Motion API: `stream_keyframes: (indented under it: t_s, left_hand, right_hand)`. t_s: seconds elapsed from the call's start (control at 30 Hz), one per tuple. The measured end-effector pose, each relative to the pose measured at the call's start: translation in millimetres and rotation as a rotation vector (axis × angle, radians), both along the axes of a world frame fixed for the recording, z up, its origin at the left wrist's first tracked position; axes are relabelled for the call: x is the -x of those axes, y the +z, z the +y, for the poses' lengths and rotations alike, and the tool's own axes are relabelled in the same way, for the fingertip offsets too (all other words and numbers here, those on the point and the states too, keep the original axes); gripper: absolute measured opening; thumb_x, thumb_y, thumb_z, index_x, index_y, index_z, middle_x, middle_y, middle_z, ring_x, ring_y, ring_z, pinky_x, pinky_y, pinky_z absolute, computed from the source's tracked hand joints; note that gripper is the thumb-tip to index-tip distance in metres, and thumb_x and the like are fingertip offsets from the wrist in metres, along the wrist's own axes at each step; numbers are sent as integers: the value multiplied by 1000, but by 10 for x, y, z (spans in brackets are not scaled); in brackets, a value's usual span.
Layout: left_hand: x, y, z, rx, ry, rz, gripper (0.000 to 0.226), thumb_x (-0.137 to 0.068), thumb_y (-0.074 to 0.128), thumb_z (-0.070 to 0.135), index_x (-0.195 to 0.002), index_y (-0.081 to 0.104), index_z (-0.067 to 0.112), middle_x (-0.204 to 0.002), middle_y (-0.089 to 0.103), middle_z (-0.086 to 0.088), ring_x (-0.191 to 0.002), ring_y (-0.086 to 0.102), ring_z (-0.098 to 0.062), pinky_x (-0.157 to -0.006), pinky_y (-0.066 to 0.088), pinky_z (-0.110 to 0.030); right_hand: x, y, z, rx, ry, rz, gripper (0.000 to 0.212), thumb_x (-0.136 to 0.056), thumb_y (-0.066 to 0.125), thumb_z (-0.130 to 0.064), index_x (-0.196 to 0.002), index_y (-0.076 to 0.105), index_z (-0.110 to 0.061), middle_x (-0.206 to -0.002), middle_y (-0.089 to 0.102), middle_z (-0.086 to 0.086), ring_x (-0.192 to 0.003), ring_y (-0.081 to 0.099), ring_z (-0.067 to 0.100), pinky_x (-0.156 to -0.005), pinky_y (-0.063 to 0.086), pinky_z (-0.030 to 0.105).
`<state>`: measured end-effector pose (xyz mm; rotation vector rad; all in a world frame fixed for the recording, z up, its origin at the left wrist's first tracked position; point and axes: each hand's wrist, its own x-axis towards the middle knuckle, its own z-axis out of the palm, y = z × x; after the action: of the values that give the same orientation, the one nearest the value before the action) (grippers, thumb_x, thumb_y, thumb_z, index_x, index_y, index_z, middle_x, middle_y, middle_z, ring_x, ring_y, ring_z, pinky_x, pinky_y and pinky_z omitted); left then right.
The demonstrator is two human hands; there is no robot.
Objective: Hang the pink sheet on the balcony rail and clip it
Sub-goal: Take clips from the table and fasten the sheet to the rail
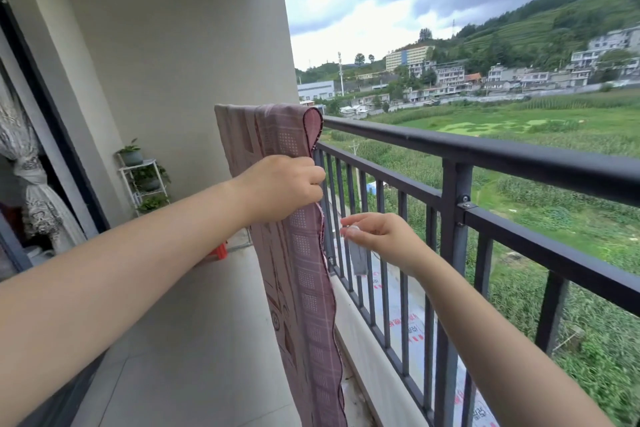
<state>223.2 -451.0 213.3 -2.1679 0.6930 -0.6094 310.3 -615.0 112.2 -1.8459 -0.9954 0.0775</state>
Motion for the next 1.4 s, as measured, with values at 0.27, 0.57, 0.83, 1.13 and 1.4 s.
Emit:
stream_keyframes:
  t_s: [0.27, 0.57, 0.83, 1.13, 1.4]
  left_hand:
    - [30, -24, 118, -46, -9, -26, 28, -39, 76, -6, -49, 59, 15, -54, 56, 2, -46, 52, -16, -34, 36, -17]
    - [-30, -82, 92, -5, -47, -61, 27, -42, 79, -3, -52, 63, 16, -56, 60, 2, -46, 53, -17, -34, 42, -20]
    - [-73, -99, 50, 14, -64, -71, 30, -39, 81, -4, -52, 63, 17, -58, 61, 3, -46, 54, -17, -32, 43, -21]
    - [-74, -112, 145, 52, -204, -80, 28, -42, 80, -2, -52, 61, 17, -55, 58, 3, -47, 54, -17, -34, 43, -22]
    - [-80, -176, 313, 275, -403, -47, 26, -58, 74, -2, -79, 68, 10, -76, 67, -7, -57, 62, -22, -43, 52, -25]
  right_hand:
    - [74, 81, -23, -157, -188, -188, 15, -78, 66, -13, -92, 69, -7, -82, 61, -5, -65, 52, 7, -67, 47, 19]
    - [332, -53, -172, -505, -254, 45, 28, -69, 72, 2, -92, 63, -14, -88, 64, 5, -66, 63, -3, -68, 54, 16]
    - [634, -201, -36, -570, -395, -284, 21, -63, 72, -10, -82, 71, -2, -65, 60, -1, -69, 59, 13, -58, 49, 13]
    - [537, -136, 280, -568, -459, -338, 20, -66, 73, -8, -83, 69, 3, -70, 64, 14, -62, 58, 8, -65, 48, 3]
    - [737, -165, 265, -444, -491, -224, 45, -75, 69, -7, -118, 53, -7, -94, 50, -14, -85, 57, 5, -80, 53, 21]
